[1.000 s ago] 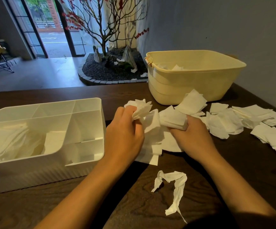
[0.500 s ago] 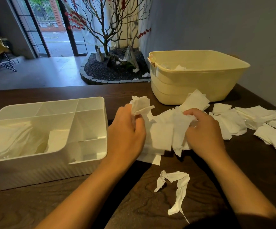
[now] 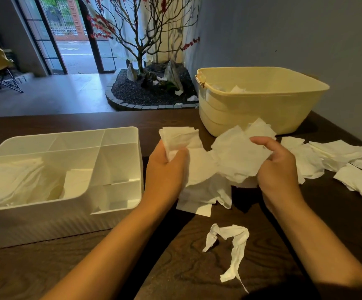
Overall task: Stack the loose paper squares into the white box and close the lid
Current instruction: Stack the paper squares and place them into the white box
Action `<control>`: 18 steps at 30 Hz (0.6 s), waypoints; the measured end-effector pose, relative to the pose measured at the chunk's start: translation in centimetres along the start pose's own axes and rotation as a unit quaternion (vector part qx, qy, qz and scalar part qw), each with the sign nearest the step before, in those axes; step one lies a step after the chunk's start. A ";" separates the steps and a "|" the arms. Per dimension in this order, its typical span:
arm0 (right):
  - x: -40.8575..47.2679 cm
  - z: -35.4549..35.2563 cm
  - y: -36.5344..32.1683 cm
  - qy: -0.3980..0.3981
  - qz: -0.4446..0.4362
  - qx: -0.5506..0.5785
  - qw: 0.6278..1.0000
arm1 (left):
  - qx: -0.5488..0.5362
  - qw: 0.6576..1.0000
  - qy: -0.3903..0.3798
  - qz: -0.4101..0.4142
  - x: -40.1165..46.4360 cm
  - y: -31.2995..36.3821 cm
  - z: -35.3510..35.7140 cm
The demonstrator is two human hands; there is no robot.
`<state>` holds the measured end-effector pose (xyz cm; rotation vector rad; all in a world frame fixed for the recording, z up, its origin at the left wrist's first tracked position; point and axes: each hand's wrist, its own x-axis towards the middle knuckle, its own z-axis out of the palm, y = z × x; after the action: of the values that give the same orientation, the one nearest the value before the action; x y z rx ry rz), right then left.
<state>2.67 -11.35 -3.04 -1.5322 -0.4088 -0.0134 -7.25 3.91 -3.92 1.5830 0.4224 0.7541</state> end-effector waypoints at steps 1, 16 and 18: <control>0.1 -0.1 0.0 -0.011 -0.009 -0.008 1.000 | 0.015 1.000 -0.007 -0.012 0.1 -0.2 0.0; 0.2 -0.1 -0.1 -0.178 0.164 0.000 0.970 | 0.269 0.936 -0.063 0.219 0.3 -1.2 -0.5; 0.1 -0.1 -0.1 -0.200 0.168 -0.002 0.965 | 0.271 0.931 -0.093 0.227 0.1 -1.0 -0.4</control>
<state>2.77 -11.39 -2.94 -1.5911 -0.4591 0.5689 -7.30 4.43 -4.84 2.3007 0.1201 0.8672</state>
